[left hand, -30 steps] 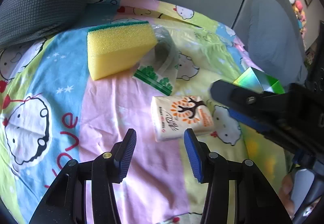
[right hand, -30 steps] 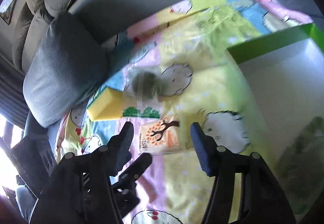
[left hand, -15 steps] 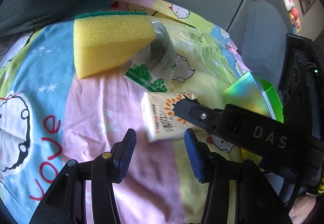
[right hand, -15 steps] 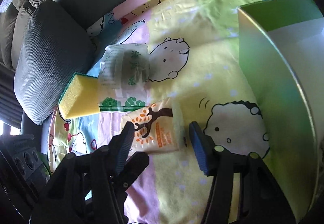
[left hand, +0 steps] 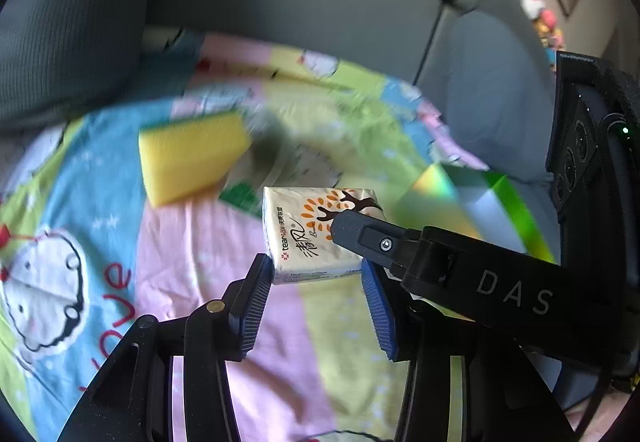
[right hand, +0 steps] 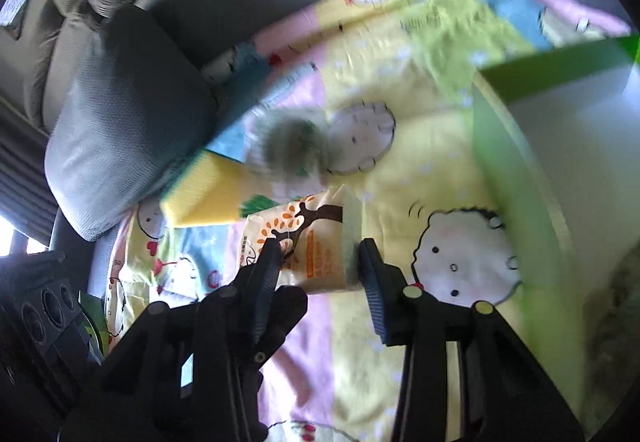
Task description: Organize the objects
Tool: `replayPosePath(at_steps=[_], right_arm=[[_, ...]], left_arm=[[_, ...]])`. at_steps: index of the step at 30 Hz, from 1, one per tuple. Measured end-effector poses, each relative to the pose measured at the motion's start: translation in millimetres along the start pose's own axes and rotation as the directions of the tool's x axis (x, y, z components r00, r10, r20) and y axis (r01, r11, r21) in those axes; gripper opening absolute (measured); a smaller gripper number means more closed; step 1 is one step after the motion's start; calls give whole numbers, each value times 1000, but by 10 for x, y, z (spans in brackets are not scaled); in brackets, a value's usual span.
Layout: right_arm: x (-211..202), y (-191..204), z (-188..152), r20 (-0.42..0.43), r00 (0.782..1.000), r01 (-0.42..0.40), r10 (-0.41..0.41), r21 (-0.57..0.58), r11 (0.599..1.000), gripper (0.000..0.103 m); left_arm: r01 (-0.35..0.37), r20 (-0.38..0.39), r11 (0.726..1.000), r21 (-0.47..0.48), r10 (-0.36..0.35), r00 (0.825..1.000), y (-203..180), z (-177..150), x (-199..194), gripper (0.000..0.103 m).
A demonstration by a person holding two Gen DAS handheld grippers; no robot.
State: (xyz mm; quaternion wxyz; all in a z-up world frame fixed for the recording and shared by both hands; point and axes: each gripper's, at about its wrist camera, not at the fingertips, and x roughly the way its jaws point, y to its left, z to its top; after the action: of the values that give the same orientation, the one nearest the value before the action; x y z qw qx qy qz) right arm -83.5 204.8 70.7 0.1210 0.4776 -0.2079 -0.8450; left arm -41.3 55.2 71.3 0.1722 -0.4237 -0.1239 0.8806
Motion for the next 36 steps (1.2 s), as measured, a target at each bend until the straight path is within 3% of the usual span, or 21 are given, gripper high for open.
replayPosePath(at_steps=[5, 12, 20, 36], right_arm=[[-455, 66, -40, 119, 993, -12, 16, -35, 999, 42], [-973, -157, -8, 244, 970, -22, 22, -4, 1000, 42], [-1312, -669, -39, 319, 947, -3, -45, 148, 989, 42], [-1360, -1340, -121, 293, 944, 36, -153, 369, 929, 43]], left_arm=[[14, 88, 997, 79, -21, 996, -317, 38, -275, 48], [56, 126, 979, 194, -82, 989, -808, 143, -373, 48], [133, 56, 948, 290, -156, 986, -1301, 175, -71, 48], [232, -100, 924, 304, -211, 972, -1743, 10, 424, 48]])
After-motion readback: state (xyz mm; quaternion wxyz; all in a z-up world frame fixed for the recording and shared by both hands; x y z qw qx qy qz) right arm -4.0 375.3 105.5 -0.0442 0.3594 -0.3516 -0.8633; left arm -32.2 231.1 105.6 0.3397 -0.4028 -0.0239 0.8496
